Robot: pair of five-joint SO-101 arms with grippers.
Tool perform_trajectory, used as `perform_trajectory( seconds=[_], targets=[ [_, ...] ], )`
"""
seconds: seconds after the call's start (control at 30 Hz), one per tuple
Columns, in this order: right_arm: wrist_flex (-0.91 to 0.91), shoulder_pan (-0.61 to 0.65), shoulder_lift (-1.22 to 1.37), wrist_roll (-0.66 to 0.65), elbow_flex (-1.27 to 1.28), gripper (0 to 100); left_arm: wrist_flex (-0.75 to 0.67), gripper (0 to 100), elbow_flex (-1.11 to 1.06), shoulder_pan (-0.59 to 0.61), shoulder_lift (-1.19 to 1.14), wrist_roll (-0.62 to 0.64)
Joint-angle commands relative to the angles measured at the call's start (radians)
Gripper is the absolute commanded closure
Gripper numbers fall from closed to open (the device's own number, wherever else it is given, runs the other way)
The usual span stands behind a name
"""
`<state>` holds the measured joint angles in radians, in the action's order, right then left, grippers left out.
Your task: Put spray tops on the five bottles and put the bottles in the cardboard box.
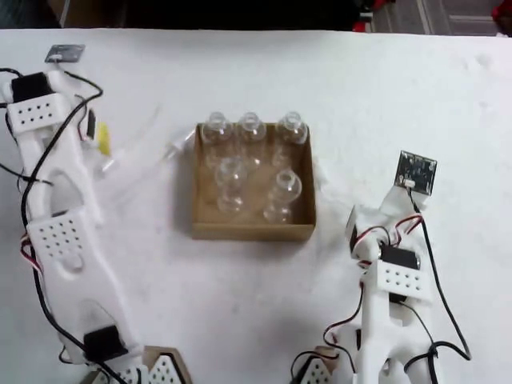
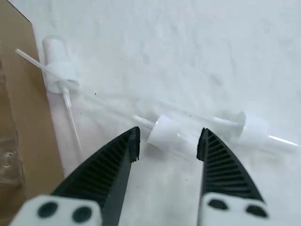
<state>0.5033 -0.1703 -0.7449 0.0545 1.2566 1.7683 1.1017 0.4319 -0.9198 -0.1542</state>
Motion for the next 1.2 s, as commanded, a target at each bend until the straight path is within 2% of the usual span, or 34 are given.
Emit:
perform_trajectory(
  seconds=[0.0,0.1,0.23,0.3,0.53,0.73,1.0,1.07,1.17],
  targets=[
    [-0.021,0.013,-0.015,0.002,-0.005,81.8,0.02,81,0.043,-0.027,0.021,0.255],
    [-0.021,0.013,-0.015,0.002,-0.005,81.8,0.02,78,0.051,-0.065,0.022,0.526],
    [-0.021,0.013,-0.015,0.002,-0.005,81.8,0.018,67,0.043,-0.125,0.012,0.921],
    [-0.021,0.013,-0.015,0.002,-0.005,81.8,0.018,63,0.025,-0.137,0.008,1.034],
    [-0.021,0.013,-0.021,0.002,-0.005,81.8,0.015,62,-0.071,-0.108,-0.03,1.158],
    [-0.021,0.013,-0.021,0.002,-0.005,81.8,0.012,62,-0.068,-0.079,-0.093,1.181],
    [-0.016,0.013,-0.021,0.002,-0.005,81.8,-0.089,63,-0.066,-0.036,-0.131,1.26],
    [-0.016,0.013,-0.021,0.002,-0.005,81.8,-0.081,68,-0.066,-0.035,-0.131,1.258],
    [-0.018,0.013,-0.021,0.002,-0.005,81.8,-0.049,80,-0.066,-0.033,-0.124,1.258]
  ],
)
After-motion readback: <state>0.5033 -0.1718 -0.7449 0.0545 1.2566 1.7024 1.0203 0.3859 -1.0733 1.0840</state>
